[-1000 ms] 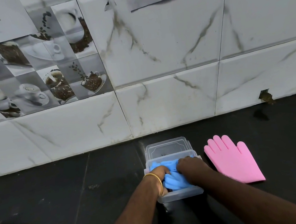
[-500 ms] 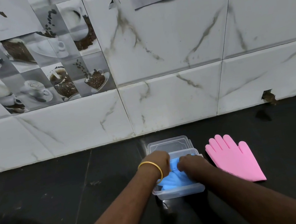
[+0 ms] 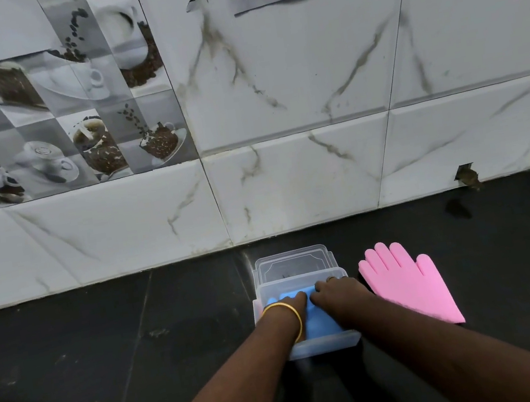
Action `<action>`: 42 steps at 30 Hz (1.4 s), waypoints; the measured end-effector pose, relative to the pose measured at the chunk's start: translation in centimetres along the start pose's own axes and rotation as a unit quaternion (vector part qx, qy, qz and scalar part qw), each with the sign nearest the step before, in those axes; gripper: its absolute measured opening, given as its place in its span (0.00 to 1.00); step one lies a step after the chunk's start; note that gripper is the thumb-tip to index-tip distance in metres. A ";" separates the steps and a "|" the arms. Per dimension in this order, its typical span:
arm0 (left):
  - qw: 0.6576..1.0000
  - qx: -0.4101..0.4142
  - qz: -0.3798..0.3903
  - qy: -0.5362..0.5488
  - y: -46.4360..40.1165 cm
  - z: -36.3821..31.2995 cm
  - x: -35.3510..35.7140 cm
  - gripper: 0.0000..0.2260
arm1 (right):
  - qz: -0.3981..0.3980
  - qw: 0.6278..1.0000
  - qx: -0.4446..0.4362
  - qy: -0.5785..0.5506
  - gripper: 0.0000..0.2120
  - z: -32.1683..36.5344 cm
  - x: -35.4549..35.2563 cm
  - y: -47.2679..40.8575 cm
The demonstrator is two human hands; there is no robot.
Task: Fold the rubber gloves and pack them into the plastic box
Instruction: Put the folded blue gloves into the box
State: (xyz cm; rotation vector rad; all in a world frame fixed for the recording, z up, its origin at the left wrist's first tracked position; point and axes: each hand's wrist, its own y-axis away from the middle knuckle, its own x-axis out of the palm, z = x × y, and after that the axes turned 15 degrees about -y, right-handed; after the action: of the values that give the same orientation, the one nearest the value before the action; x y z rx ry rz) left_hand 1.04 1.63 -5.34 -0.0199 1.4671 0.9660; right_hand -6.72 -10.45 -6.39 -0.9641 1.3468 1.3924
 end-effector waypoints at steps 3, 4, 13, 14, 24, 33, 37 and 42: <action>0.999 -0.004 0.020 0.028 -0.3 0.1 0.0 0.31 | 0.007 1.000 -0.001 0.001 0.22 -0.3 0.3 -0.3; 0.999 -0.007 0.024 0.041 -0.5 0.1 0.0 0.31 | 0.010 1.000 0.000 0.000 0.23 -0.4 0.5 -0.4; 0.995 0.000 0.046 0.090 -1.3 0.4 -0.3 0.31 | 0.020 1.000 0.007 0.006 0.25 -0.1 1.1 -1.3; 0.995 0.002 0.046 0.090 -1.4 0.5 -0.2 0.31 | 0.019 1.000 0.008 0.006 0.25 0.0 1.1 -1.4; 0.997 0.009 0.044 0.055 -2.0 0.9 0.8 0.34 | 0.036 0.999 -0.004 0.007 0.22 -0.1 1.1 -1.9; 0.997 0.022 0.058 0.041 -2.6 0.9 1.0 0.38 | 0.036 0.999 0.002 0.007 0.20 0.0 1.4 -2.0; 0.998 0.018 0.058 0.029 -2.6 0.8 1.1 0.38 | 0.039 0.999 0.001 0.012 0.21 0.1 1.3 -1.9; 0.998 0.009 0.050 0.023 -1.6 0.6 0.8 0.33 | 0.051 0.999 -0.007 0.011 0.21 0.2 0.5 -1.2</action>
State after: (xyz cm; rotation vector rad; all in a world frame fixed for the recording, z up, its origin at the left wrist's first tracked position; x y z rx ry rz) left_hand 2.25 1.31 -6.74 0.0448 1.5311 1.0393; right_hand -5.69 -10.21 -7.18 -0.9325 1.4209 1.4732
